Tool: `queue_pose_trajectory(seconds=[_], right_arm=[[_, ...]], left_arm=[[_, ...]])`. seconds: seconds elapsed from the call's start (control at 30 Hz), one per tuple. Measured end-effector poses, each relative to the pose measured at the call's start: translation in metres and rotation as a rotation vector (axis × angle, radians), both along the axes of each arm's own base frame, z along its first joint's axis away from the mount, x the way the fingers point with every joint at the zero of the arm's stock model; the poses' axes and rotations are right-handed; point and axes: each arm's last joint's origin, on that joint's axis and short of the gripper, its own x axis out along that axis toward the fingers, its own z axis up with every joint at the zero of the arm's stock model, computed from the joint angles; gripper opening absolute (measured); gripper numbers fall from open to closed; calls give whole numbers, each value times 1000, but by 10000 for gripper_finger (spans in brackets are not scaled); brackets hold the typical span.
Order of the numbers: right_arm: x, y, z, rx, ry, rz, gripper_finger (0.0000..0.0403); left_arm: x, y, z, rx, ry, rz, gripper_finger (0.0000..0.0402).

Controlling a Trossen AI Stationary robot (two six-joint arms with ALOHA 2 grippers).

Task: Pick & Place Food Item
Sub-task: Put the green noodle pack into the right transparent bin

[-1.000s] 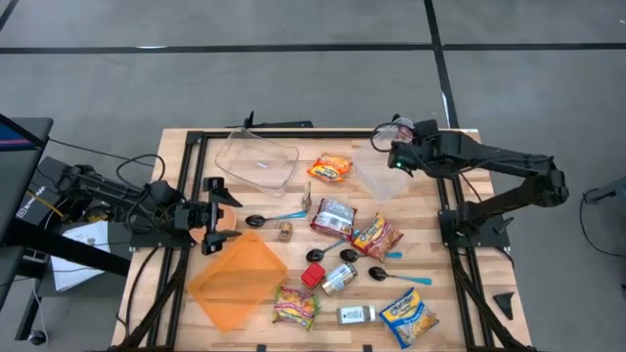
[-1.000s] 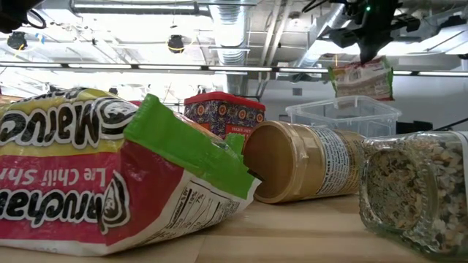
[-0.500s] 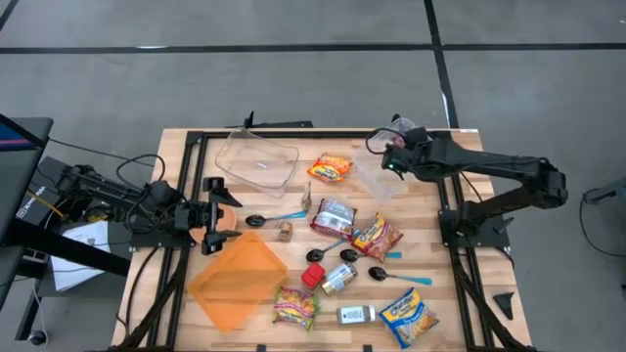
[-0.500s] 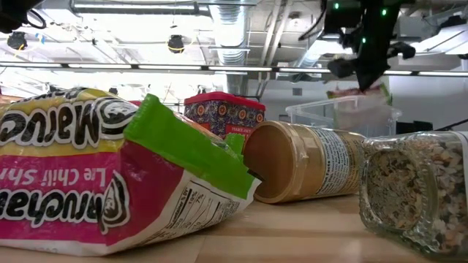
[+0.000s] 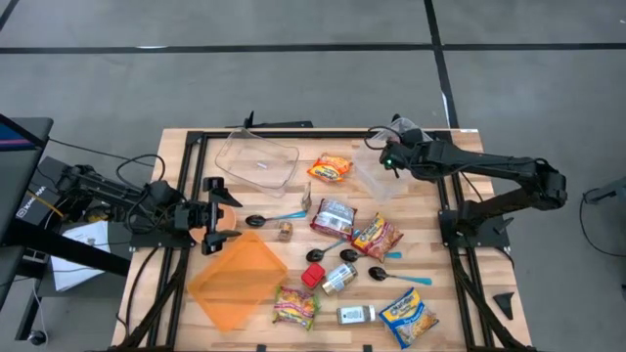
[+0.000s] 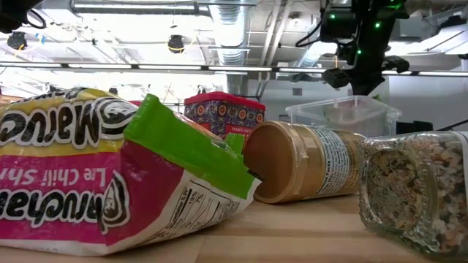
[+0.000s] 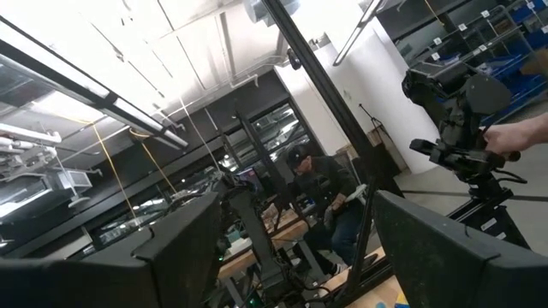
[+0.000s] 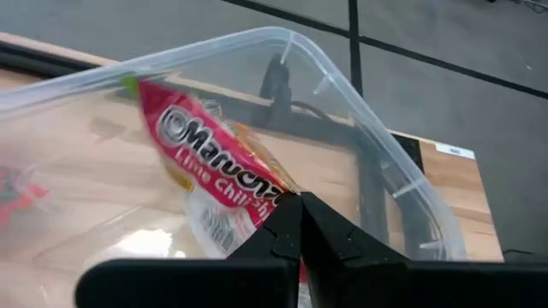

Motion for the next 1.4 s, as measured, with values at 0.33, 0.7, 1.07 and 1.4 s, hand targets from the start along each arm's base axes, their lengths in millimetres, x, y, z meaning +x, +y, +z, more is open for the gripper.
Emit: queue_pose_trajectory(seconds=[0.33,0.7,1.07,1.4], right_arm=[[6,-7,-7,56,18,33,0],[9,-33,-33,124,180,-18,0],[3,-40,-35,182,177,-31,0],[3,-40,-34,182,179,-30,2]], left_arm=[[0,0,0,0,0,0,298],[0,0,0,1,1,0,298],[0,0,0,1,1,1,298],[0,0,0,0,0,1,298]])
